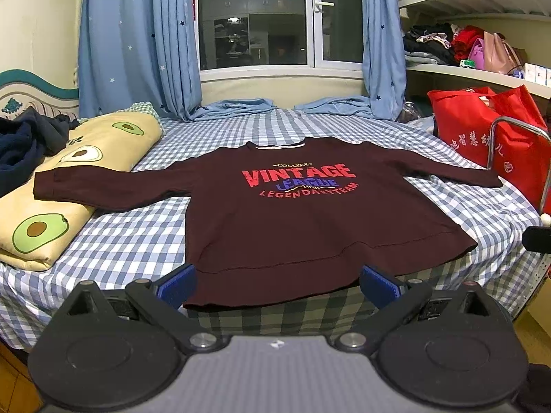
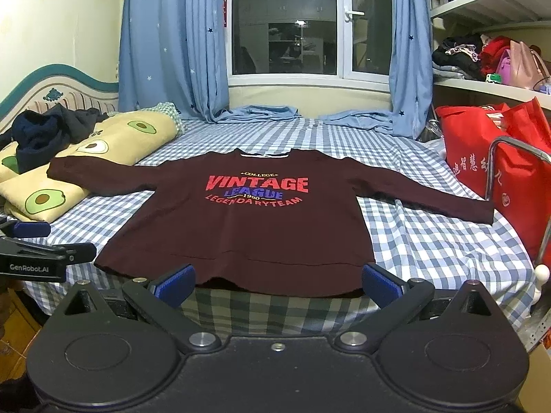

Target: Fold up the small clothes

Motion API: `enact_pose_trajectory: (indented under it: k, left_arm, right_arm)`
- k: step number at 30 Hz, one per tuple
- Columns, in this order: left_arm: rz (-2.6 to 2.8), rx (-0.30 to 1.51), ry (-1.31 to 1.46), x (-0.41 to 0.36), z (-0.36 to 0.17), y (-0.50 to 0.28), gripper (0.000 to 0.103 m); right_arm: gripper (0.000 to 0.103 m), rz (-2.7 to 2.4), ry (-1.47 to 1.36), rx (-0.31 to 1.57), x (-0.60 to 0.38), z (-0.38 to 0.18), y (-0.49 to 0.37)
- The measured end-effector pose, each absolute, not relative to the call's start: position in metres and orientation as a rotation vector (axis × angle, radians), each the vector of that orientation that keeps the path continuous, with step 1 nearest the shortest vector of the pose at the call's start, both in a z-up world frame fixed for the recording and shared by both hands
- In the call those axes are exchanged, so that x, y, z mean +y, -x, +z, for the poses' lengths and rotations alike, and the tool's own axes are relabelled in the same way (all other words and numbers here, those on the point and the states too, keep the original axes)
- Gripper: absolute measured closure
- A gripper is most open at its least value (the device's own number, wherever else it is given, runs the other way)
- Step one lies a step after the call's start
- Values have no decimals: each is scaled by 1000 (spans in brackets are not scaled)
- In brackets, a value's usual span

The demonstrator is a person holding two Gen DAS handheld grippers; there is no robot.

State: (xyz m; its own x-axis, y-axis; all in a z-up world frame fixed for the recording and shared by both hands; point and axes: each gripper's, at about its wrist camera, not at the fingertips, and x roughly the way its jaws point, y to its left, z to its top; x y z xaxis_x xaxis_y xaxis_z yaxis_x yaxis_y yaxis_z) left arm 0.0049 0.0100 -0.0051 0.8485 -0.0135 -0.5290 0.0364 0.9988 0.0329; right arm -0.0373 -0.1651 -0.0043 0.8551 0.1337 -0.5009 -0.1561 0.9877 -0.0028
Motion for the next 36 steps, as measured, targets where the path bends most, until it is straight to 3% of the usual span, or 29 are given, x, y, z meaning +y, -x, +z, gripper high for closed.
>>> enact_pose_trajectory:
  k: [11, 27, 36]
  left_arm:
    - [-19, 582, -52, 8, -12, -39, 0]
    - [-28, 669, -86, -20, -19, -148, 0]
    - [-94, 685, -103, -62, -13, -220, 0]
  right_arm:
    - [0, 148, 109, 518, -166, -8, -1]
    - [0, -1, 60, 619, -208, -12, -115]
    - [0, -31, -88, 510, -270, -1, -155]
